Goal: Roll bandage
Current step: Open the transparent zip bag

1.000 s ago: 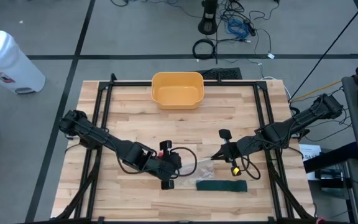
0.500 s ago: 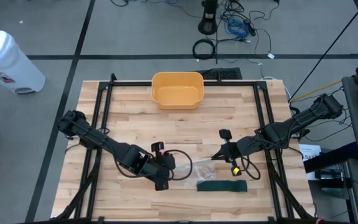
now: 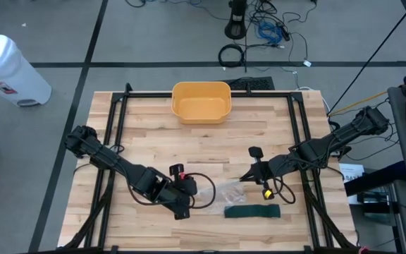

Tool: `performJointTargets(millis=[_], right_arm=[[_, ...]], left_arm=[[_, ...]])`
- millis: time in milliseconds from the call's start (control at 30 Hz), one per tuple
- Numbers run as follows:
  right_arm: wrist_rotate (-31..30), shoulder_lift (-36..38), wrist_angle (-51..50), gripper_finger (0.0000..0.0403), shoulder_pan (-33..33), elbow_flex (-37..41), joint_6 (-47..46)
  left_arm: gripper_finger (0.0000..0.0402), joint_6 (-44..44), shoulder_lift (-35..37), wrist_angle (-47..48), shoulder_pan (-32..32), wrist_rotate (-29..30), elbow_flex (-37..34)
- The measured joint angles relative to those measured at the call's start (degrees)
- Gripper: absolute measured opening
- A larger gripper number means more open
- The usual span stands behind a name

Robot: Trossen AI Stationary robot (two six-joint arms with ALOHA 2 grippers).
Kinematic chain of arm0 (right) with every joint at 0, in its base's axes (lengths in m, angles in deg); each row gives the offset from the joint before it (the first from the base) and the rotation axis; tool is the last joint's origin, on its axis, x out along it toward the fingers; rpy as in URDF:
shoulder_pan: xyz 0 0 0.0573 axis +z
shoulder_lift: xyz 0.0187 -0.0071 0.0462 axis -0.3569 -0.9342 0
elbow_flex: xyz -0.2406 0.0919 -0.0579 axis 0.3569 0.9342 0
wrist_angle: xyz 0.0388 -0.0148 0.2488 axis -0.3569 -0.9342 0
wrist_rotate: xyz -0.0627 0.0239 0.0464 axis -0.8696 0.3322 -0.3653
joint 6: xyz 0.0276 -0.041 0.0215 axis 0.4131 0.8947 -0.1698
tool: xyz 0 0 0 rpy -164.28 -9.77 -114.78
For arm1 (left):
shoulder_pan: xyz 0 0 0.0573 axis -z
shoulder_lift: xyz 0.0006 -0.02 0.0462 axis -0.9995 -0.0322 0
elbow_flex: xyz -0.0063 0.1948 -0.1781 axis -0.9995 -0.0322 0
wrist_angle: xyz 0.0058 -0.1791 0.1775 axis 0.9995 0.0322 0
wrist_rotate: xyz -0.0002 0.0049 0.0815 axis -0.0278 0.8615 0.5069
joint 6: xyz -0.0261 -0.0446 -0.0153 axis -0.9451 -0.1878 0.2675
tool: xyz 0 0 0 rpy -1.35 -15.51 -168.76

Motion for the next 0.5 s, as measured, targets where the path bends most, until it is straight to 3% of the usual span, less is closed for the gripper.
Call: performJointTargets(millis=[200, 333, 500], right_arm=[[0.0, 0.0, 0.1, 0.0000, 0.0, 0.0, 0.0], [0.0, 0.0, 0.1, 0.0000, 0.0, 0.0, 0.0], [0.0, 0.0, 0.2, 0.0000, 0.0, 0.0, -0.4]], left_arm=[[0.0125, 0.1, 0.0, -4.0, 0.0, 1.2, 0.0], [0.0183, 1.3, 0.0, -4.0, 0.0, 7.6, 0.0], [0.0206, 3.3, 0.0, -4.9, -1.1, 12.7, 0.0]])
